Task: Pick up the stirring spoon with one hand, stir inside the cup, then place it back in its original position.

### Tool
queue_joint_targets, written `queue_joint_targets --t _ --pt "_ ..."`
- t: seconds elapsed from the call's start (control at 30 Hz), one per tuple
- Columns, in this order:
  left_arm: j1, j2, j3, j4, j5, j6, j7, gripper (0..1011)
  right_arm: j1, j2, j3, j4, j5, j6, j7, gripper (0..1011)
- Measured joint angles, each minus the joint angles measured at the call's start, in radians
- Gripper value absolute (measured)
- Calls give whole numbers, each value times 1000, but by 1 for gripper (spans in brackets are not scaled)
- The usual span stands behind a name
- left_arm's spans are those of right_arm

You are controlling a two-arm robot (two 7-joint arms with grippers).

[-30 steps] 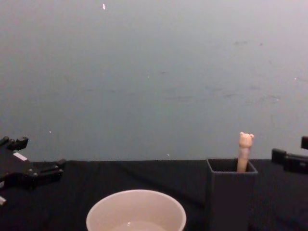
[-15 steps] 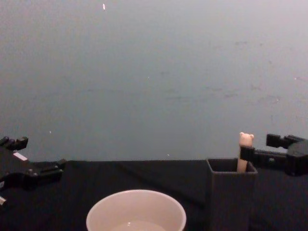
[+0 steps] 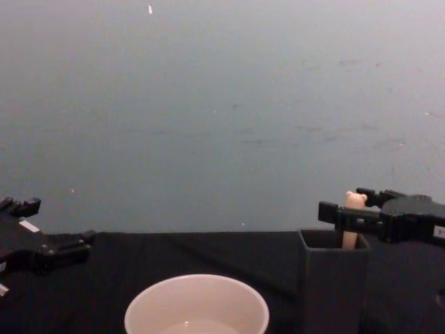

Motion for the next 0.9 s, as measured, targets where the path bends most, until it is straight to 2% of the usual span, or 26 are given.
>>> queue_joint_targets --t 0.43,0.83,0.9 --pt "0 0 0 0 0 0 0 1001 2 -4 -6 4 -8 26 -8 1000" --pt "0 0 0 0 0 0 0 1001 2 -4 -6 2 -10 27 -9 1000" --pt "0 0 0 0 0 0 0 1001 2 -4 -6 2 -9 27 -9 959"
